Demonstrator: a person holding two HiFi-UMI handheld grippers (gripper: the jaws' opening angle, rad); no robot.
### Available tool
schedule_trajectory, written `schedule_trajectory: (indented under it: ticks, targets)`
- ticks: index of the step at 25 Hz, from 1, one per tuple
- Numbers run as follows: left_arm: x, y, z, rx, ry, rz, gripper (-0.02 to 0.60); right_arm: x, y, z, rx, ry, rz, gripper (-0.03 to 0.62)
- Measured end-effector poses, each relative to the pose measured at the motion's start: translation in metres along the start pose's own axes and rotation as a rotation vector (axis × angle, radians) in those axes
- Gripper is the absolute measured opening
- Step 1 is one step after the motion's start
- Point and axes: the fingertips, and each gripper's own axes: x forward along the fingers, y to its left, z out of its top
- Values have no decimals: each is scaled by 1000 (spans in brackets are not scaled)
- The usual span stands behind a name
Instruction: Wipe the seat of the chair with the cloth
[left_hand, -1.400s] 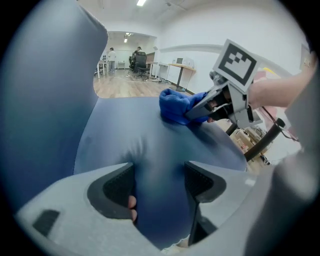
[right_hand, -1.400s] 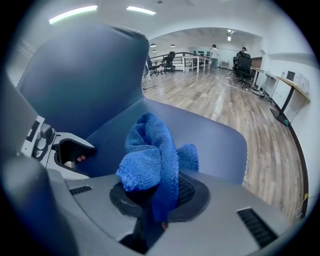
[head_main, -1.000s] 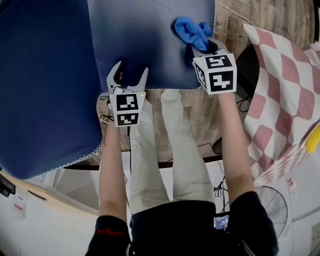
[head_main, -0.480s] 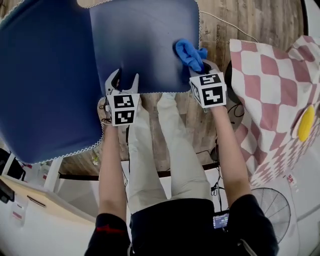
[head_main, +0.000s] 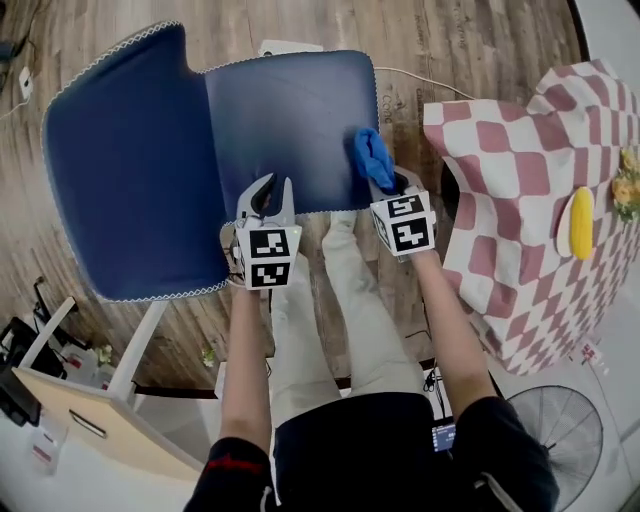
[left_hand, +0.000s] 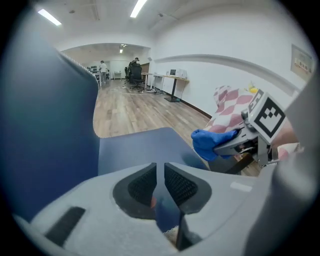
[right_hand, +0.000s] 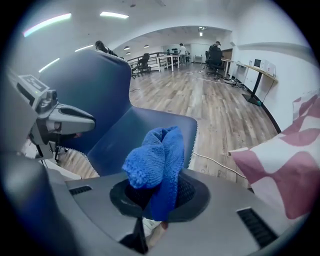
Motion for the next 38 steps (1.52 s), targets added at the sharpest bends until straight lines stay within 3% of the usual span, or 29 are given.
schedule_trajectory:
  ticks: [9,15,22,27,38]
  targets:
    - [-80,-7,76,-1,-74,27,25,-89,3,60,-73,-126,-43,54]
    - [-150,-16,136,28,-184,66,20,-162,1,105,-98,-236,-82,54]
    - [-230,-21,202,48,-335,114,20,-250,-3,167,-3,-423,-77,53]
    - [-284,-35,248,60,-421,97,20,-319,-1,198,71,-550,-56,53]
    - [-414,-72,337,154,-646,156,20,-470,20,255,43,-834,-40,54]
